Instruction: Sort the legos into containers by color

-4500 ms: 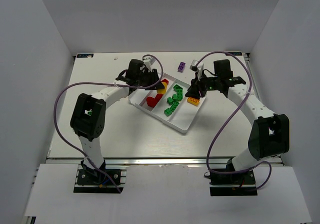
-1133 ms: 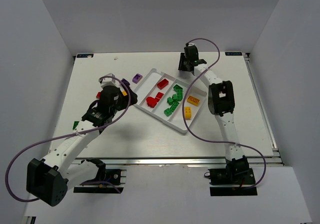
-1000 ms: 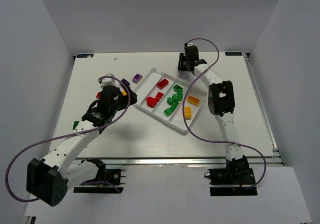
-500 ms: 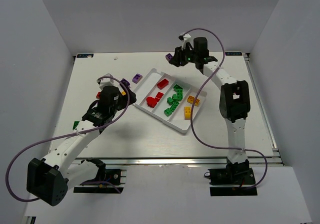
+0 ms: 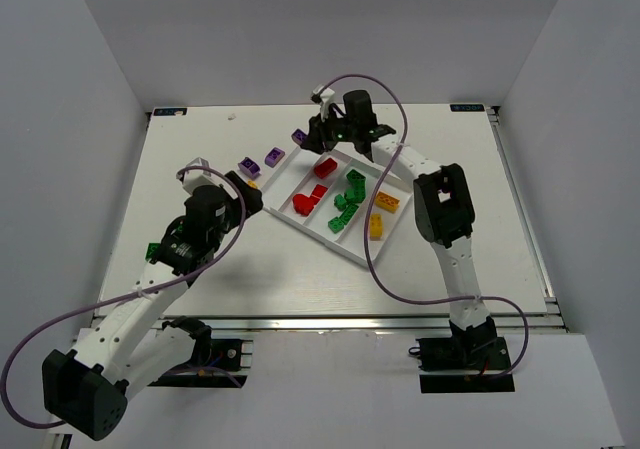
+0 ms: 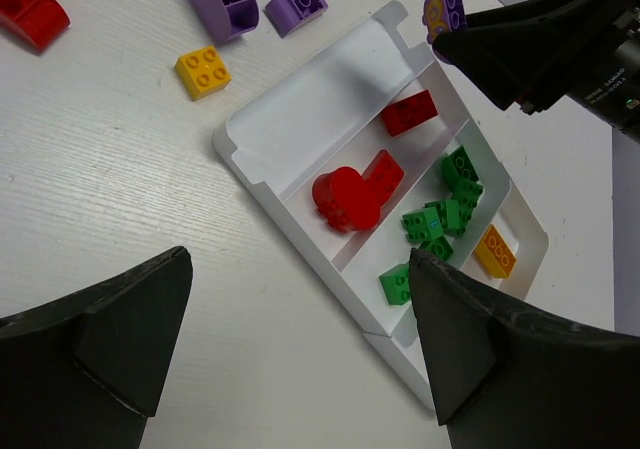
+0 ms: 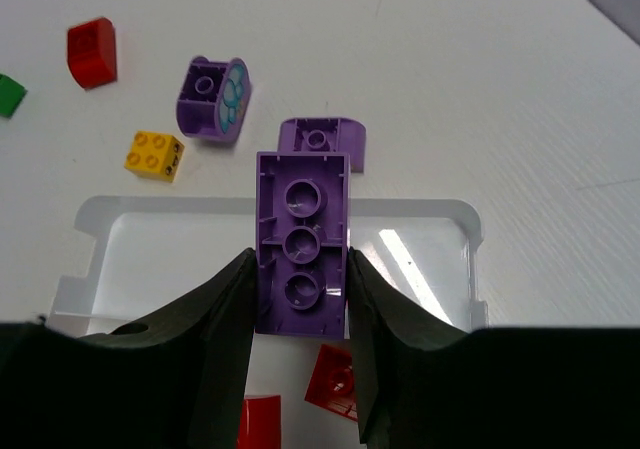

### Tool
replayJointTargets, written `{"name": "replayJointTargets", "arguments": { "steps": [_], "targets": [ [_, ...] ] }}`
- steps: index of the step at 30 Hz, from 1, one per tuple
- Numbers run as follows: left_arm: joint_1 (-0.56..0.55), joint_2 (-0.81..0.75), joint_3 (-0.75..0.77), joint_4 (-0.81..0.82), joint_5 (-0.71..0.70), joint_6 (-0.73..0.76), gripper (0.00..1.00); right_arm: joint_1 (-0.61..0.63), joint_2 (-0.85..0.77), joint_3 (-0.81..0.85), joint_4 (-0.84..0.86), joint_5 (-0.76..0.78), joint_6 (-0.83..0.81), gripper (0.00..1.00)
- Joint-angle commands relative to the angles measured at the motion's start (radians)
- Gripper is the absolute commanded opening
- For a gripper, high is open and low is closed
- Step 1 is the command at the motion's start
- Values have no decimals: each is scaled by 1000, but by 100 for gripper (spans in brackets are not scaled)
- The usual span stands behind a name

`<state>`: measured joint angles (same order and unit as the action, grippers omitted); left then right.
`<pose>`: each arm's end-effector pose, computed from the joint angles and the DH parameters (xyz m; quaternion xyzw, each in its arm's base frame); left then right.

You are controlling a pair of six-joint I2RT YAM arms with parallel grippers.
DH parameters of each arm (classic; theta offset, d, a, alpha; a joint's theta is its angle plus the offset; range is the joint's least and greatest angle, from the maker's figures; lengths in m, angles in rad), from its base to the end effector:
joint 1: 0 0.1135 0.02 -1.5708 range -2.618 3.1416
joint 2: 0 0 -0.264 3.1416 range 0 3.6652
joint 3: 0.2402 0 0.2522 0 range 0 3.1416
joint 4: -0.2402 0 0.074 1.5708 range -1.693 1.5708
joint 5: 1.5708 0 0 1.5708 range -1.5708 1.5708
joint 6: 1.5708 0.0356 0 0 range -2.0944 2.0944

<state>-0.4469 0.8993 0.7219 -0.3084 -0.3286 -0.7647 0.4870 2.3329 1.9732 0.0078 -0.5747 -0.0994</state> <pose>0.1877 -0.0772 0.2857 -0.2171 0.8209 -0.1749 0.4985 0.4772 0.2746 0.2386 -0.3826 0.7059 0.3338 0.4939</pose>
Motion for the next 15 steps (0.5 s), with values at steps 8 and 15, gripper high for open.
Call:
{"name": "replayJointTargets", "arguments": {
  "steps": [8,15],
  "targets": [
    [7,-19,2,-50,-46,-22,98,16,48,41,-6,98,-75,26],
    [7,-16,11,-80,-67,-48,98,24,86,59,-3,127,-118,34]
  ]
}}
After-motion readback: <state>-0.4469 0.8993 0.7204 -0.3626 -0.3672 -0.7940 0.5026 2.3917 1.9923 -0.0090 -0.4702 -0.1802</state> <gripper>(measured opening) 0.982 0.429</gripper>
